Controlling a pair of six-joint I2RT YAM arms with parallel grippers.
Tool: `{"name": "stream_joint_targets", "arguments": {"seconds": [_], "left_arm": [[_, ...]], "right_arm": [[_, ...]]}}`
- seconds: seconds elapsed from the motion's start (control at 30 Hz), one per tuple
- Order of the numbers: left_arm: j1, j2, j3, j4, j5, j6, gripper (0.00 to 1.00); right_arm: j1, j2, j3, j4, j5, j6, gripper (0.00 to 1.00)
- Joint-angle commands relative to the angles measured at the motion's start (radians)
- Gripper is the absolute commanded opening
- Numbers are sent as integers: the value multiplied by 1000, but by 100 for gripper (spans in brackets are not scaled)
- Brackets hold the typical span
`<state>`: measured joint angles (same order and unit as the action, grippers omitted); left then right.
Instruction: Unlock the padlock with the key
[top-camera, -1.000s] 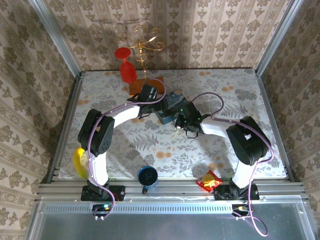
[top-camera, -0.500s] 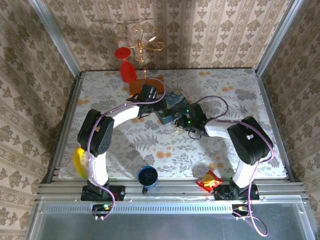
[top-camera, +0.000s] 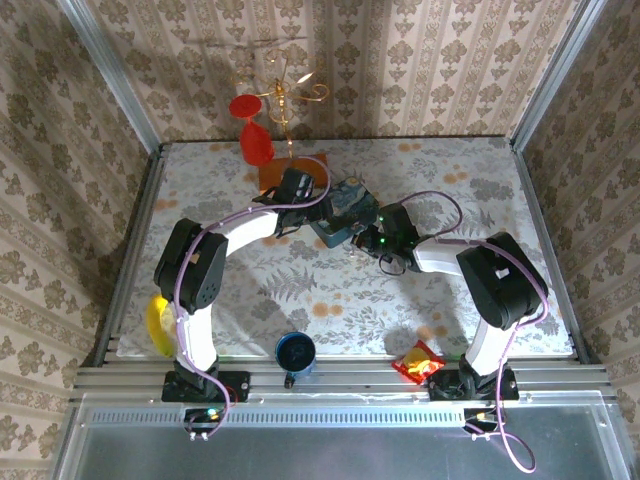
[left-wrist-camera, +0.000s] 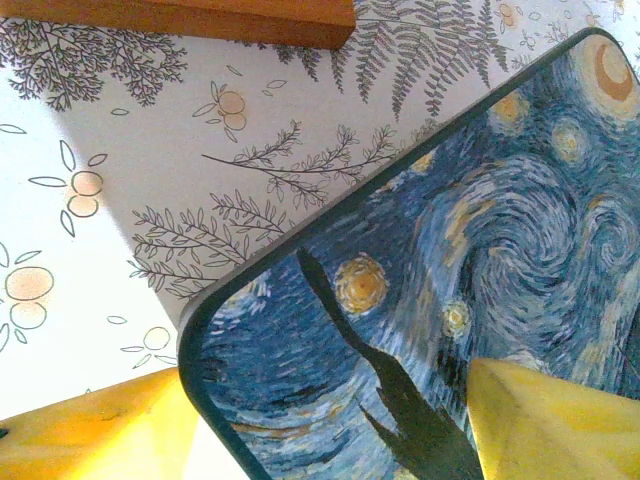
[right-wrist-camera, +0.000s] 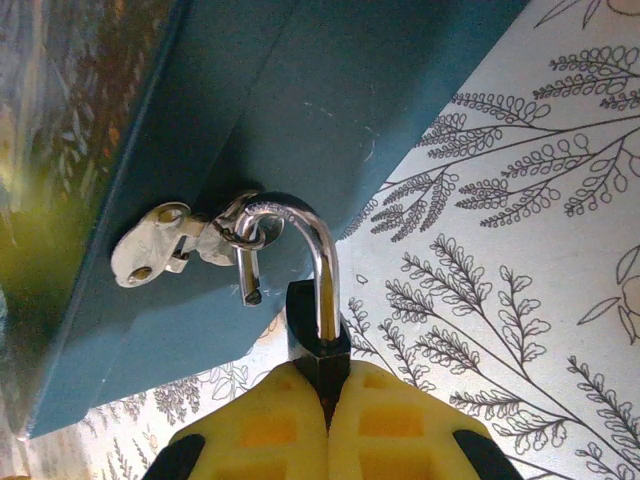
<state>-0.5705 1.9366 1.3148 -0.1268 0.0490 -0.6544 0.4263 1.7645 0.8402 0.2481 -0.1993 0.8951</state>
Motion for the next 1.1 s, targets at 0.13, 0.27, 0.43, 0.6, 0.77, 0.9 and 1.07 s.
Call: {"name": "stream_joint_targets", "arguments": {"seconds": [0.13, 0.27, 0.43, 0.6, 0.77, 0.9, 1.07], "left_arm": [[18, 22, -51, -148, -50, 15, 70], [17, 21, -51, -145, -47, 16, 70], [17, 19, -53, -145, -47, 16, 70], [17, 19, -55, -143, -46, 16, 70], [16, 15, -58, -143, -46, 16, 71], [17, 13, -60, -142, -47, 16, 70], [17, 12, -64, -138, -44, 13, 70]], "right_arm": [[-11, 21, 20, 58, -21, 21, 0], [-12, 30, 23, 66, -25, 24, 0], [-11, 56, 15, 125, -43, 39, 0], [-12, 86, -7, 226, -56, 64, 0], [-11, 85, -19, 252, -45, 64, 0], [-14, 81, -27, 263, -40, 64, 0], [-19, 83, -36, 300, -46, 78, 0]]}}
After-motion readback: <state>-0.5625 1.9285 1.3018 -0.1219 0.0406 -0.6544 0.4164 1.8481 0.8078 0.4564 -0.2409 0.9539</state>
